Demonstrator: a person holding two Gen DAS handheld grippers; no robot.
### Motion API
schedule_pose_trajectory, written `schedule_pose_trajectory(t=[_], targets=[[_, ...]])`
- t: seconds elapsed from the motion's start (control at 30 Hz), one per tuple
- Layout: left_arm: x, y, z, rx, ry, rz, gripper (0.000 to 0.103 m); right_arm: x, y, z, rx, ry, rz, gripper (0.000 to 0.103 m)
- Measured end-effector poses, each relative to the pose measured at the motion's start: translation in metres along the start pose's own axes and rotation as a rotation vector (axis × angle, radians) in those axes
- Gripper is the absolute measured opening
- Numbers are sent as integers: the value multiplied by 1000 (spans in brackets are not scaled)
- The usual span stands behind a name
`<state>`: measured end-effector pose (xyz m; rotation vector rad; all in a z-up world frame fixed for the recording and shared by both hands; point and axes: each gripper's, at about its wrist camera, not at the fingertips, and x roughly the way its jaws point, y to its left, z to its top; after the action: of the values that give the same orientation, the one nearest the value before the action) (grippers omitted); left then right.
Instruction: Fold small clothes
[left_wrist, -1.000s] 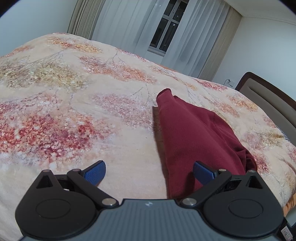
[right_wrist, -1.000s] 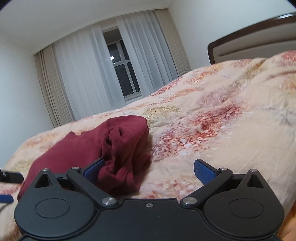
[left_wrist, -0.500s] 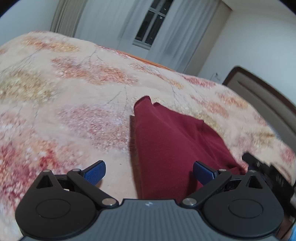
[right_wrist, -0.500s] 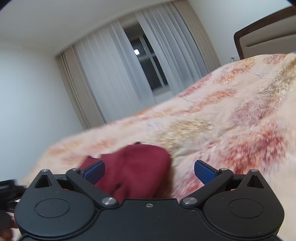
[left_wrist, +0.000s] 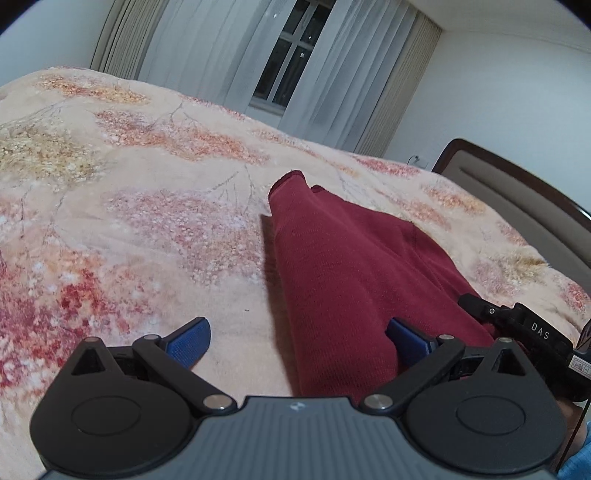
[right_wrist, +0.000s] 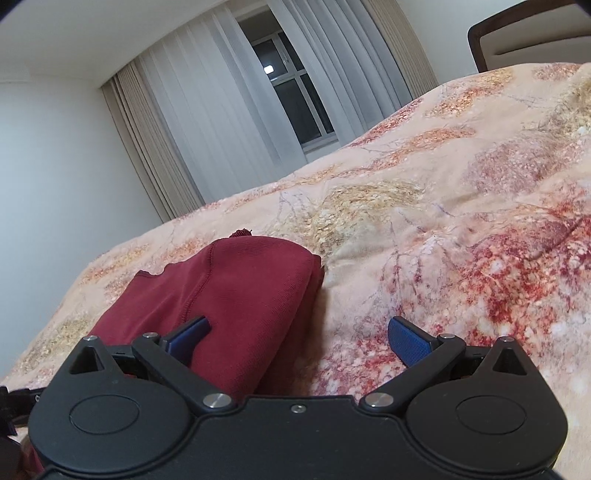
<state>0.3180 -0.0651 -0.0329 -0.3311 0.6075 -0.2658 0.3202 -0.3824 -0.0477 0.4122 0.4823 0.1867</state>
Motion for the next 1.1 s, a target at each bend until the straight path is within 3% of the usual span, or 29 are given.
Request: schedule_pose_trajectory(t=[0.1, 0.27, 0.47, 0.6, 0.93, 1.1], targets=[[-1, 6, -3, -16, -26, -30, 103, -4, -9, 0, 45, -15, 73, 102], [-4, 9, -9, -20, -58, -51, 102, -14, -30, -6, 149, -19, 287, 103], [-6, 11, -13, -21, -86, -67, 102, -12, -16, -9, 73, 79, 401, 102], [-8, 16, -15, -36, -101, -91, 102, -7, -7, -11, 37, 121, 400, 103], [-9, 18, -18, -42, -118, -106, 102, -6, -12, -10, 89, 122, 409, 102], [-6, 9, -5, -41, -48, -55, 103, -10, -18, -11, 115, 100, 430, 102]])
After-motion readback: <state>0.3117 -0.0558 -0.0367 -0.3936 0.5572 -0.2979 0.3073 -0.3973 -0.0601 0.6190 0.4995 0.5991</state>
